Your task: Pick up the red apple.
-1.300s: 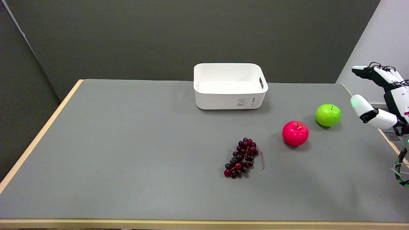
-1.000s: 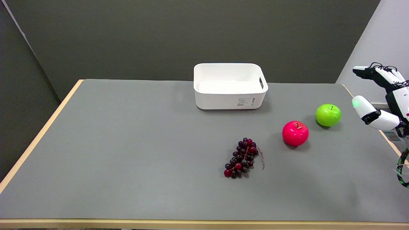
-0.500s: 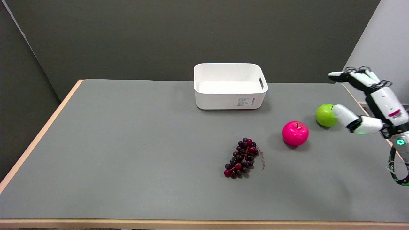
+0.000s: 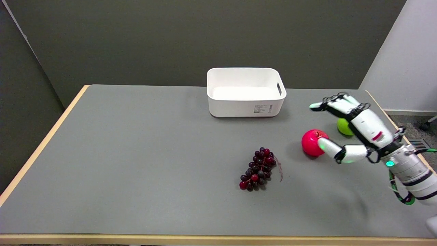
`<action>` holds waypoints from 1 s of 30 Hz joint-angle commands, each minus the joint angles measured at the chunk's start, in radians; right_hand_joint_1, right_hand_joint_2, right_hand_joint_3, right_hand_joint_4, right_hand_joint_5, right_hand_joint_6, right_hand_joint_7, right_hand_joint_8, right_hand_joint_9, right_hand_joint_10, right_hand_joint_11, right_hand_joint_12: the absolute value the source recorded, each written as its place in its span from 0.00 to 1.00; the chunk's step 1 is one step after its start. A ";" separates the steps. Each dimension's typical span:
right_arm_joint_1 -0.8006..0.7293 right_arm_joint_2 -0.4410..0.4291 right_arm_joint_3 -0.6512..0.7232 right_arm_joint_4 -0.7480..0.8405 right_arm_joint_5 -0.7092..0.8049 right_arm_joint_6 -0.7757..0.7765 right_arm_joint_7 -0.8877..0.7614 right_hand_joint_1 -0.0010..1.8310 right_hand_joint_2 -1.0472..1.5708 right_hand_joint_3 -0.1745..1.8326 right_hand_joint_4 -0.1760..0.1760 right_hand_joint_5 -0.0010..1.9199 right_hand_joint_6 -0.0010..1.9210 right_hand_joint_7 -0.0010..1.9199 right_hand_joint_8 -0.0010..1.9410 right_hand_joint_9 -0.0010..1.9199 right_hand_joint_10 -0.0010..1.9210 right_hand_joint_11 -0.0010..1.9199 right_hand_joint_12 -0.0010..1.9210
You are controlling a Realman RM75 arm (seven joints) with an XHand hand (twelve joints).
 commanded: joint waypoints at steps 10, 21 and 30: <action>0.248 -0.055 -0.122 -0.102 -0.254 -0.255 -0.092 0.20 0.64 0.51 0.76 0.17 0.31 0.24 0.24 0.16 0.45 0.05 0.64; 0.266 -0.052 -0.094 -0.152 -0.262 -0.325 -0.161 0.20 0.64 0.51 0.79 0.16 0.31 0.23 0.22 0.15 0.43 0.04 0.63; 0.230 -0.045 -0.043 -0.159 -0.262 -0.315 -0.153 0.20 0.63 0.52 0.80 0.17 0.31 0.23 0.23 0.15 0.43 0.04 0.63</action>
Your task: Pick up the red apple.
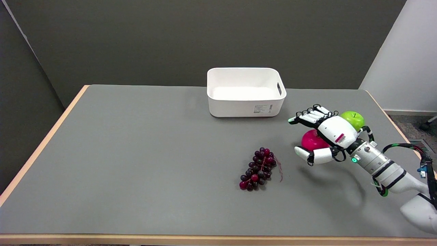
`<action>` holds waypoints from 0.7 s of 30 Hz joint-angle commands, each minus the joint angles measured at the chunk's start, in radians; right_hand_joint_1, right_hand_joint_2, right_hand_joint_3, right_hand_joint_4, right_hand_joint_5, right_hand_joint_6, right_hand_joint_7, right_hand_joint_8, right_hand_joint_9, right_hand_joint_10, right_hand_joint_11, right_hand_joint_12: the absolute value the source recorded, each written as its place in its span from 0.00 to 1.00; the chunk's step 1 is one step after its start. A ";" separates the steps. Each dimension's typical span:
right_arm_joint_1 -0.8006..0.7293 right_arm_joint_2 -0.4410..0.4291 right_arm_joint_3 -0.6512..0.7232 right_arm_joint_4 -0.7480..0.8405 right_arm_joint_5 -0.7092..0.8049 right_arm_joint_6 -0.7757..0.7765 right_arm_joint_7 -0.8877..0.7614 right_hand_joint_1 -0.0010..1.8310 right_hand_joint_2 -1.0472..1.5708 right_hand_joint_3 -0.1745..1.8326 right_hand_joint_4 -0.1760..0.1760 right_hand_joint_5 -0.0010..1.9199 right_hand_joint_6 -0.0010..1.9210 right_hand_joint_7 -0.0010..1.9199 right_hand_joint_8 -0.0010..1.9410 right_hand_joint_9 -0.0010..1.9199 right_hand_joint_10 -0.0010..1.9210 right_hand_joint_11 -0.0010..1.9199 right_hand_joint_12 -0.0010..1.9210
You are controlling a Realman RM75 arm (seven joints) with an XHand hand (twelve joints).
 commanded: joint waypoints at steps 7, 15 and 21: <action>-0.052 -0.004 0.099 -0.037 -0.031 -0.030 -0.035 0.20 0.63 0.52 0.80 0.17 0.32 0.23 0.23 0.15 0.43 0.04 0.63; -0.076 -0.008 0.096 -0.046 -0.030 -0.027 -0.035 0.20 0.63 0.51 0.80 0.17 0.32 0.23 0.23 0.16 0.43 0.04 0.63; -0.070 -0.012 0.078 -0.050 -0.029 -0.027 -0.035 0.20 0.63 0.51 0.80 0.17 0.32 0.23 0.23 0.16 0.43 0.04 0.63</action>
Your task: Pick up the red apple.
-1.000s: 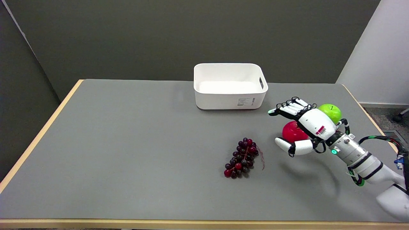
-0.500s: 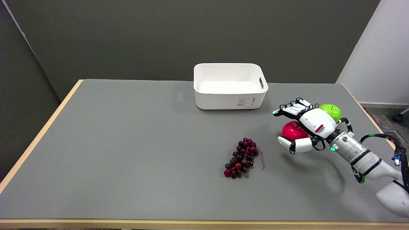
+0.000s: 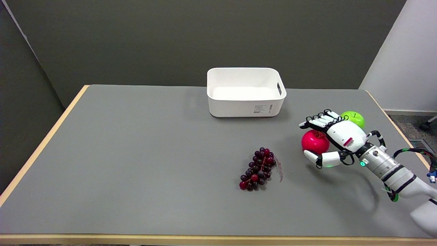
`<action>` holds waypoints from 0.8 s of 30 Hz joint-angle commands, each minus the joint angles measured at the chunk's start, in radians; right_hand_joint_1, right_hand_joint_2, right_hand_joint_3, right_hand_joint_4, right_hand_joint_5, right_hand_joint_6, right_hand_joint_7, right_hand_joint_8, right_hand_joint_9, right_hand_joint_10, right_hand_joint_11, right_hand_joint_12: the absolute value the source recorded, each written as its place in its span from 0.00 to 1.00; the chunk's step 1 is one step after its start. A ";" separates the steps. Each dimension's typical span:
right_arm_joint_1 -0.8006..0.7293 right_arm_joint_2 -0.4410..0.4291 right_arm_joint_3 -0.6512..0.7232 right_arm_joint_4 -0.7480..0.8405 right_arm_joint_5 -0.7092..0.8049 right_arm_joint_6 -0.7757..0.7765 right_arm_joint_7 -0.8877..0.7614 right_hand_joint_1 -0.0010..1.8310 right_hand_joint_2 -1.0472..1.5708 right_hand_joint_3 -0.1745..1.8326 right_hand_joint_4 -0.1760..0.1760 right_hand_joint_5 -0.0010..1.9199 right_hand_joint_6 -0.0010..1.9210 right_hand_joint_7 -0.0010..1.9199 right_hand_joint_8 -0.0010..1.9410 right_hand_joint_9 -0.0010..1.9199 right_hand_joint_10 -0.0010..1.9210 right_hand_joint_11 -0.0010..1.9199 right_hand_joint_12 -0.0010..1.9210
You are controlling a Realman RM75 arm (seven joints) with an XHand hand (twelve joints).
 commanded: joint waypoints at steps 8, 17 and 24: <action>0.016 -0.010 -0.068 -0.065 -0.011 0.104 -0.008 0.24 0.64 0.53 0.81 0.17 0.33 0.25 0.25 0.18 0.46 0.10 0.69; 0.034 -0.009 -0.074 -0.070 -0.012 0.171 -0.011 0.57 0.78 0.34 0.60 0.28 0.72 0.40 0.60 0.38 0.67 0.29 0.85; 0.040 0.001 -0.067 -0.026 -0.006 0.177 -0.007 0.64 0.84 0.20 0.18 0.30 0.78 0.45 0.70 0.45 0.71 0.35 0.84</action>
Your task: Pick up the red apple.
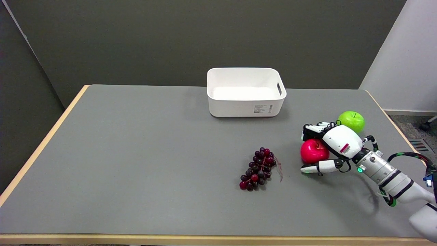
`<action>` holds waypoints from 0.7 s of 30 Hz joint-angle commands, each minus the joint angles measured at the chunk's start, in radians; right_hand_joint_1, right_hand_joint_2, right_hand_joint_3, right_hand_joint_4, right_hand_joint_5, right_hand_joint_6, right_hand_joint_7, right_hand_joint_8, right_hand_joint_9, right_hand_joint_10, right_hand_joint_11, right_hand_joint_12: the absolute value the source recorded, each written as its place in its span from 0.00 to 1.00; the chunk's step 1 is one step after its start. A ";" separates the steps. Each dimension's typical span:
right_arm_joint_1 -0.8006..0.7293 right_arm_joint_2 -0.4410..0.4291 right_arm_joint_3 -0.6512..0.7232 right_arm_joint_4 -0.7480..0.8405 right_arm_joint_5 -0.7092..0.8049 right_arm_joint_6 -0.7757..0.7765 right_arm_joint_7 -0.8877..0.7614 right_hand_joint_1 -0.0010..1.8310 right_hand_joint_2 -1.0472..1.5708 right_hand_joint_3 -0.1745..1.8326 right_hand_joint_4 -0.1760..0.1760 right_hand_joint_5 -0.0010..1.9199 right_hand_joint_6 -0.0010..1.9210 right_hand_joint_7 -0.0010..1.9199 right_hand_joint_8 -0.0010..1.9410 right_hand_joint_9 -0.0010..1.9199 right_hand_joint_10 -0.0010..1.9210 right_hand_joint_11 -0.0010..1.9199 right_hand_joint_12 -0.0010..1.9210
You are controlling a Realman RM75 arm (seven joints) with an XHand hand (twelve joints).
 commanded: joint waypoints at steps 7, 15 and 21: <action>0.030 0.033 0.053 0.197 0.005 0.025 0.002 0.65 0.82 0.26 0.15 0.32 0.77 0.46 0.72 0.48 0.82 0.37 0.87; 0.154 0.073 0.057 0.465 -0.004 -0.233 0.002 0.65 0.82 0.26 0.02 0.36 0.76 0.39 0.75 0.49 0.88 0.36 0.89; 0.466 0.061 -0.159 0.463 -0.007 -0.460 -0.005 0.65 0.82 0.26 0.00 0.36 0.76 0.39 0.76 0.49 0.88 0.36 0.88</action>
